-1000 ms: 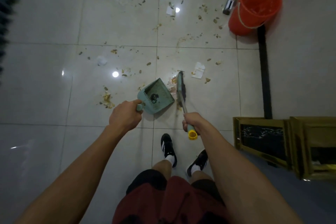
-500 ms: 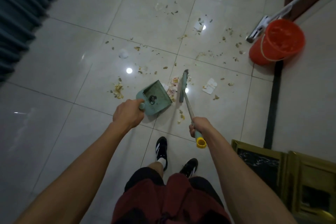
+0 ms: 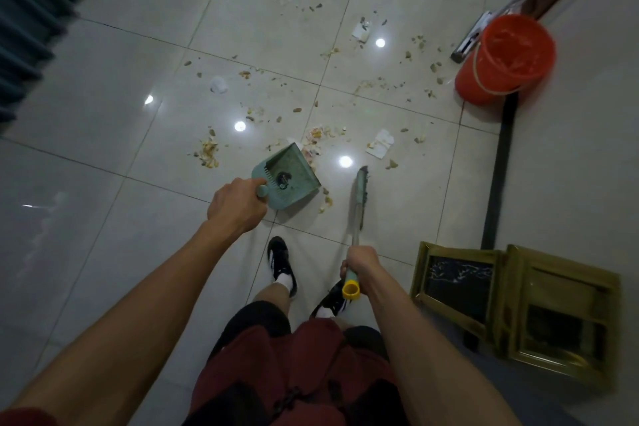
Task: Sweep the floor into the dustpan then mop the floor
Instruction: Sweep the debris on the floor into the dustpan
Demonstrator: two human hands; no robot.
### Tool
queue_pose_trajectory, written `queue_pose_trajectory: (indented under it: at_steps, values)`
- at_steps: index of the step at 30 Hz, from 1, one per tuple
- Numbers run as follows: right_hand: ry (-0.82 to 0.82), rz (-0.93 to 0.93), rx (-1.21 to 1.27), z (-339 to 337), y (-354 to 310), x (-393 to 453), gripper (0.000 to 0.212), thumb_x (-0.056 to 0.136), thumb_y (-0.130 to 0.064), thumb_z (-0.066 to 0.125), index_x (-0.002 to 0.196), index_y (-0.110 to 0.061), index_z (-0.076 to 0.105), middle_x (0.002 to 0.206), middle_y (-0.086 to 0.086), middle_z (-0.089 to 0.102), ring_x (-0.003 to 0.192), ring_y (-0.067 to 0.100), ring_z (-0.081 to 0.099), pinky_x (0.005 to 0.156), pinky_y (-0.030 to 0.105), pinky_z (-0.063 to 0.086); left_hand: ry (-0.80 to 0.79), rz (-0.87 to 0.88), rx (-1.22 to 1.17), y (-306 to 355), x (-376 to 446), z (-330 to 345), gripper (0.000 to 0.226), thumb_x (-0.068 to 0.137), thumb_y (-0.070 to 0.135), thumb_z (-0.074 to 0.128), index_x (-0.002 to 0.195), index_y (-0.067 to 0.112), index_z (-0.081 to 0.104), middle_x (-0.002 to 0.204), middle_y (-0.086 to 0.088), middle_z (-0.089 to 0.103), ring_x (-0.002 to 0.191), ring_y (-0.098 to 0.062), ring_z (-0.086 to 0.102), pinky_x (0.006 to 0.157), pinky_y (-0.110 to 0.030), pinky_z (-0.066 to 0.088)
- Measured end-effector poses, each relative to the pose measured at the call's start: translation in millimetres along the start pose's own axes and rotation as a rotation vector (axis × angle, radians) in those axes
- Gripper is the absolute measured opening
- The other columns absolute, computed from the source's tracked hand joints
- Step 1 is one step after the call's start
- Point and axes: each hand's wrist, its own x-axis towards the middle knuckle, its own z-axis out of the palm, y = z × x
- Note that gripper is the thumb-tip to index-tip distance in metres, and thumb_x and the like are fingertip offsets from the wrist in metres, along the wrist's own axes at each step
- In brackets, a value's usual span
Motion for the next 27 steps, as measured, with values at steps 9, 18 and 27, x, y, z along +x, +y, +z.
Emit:
queue_pose_trajectory:
  at_steps: [9, 18, 27]
  values:
    - [-0.042, 0.066, 0.069, 55.8, -13.2, 11.8, 0.022, 0.096, 0.0, 0.039, 0.077, -0.004, 0.048, 0.068, 0.011, 0.048, 0.051, 0.018, 0.046, 0.034, 0.021, 0.041, 0.019, -0.034, -0.011, -41.8, 3.9, -7.7, 0.01, 0.092, 0.03, 0.054, 0.095, 0.028, 0.064, 0.079, -0.003, 0.065, 0.068, -0.027, 0.061, 0.062, -0.035, 0.055]
    - [-0.07, 0.139, 0.33, 143.0, -108.3, 30.3, 0.019, 0.099, -0.002, 0.032, 0.088, -0.004, 0.047, 0.067, 0.009, 0.042, 0.05, 0.014, 0.038, 0.036, 0.015, 0.036, -0.002, -0.089, -0.043, -120.2, 45.6, -43.9, 0.01, 0.091, 0.027, 0.056, 0.096, 0.028, 0.065, 0.081, -0.004, 0.065, 0.069, -0.027, 0.061, 0.059, -0.033, 0.052]
    - [-0.132, 0.117, 0.365, 202.3, -207.0, 56.2, 0.014, 0.101, -0.007, 0.032, 0.098, -0.006, 0.045, 0.062, 0.004, 0.037, 0.032, 0.009, 0.035, 0.032, 0.015, 0.032, 0.017, -0.182, -0.141, -191.5, 97.2, -69.7, 0.015, 0.088, 0.032, 0.058, 0.102, 0.033, 0.065, 0.081, -0.001, 0.066, 0.07, -0.027, 0.063, 0.066, -0.04, 0.06]
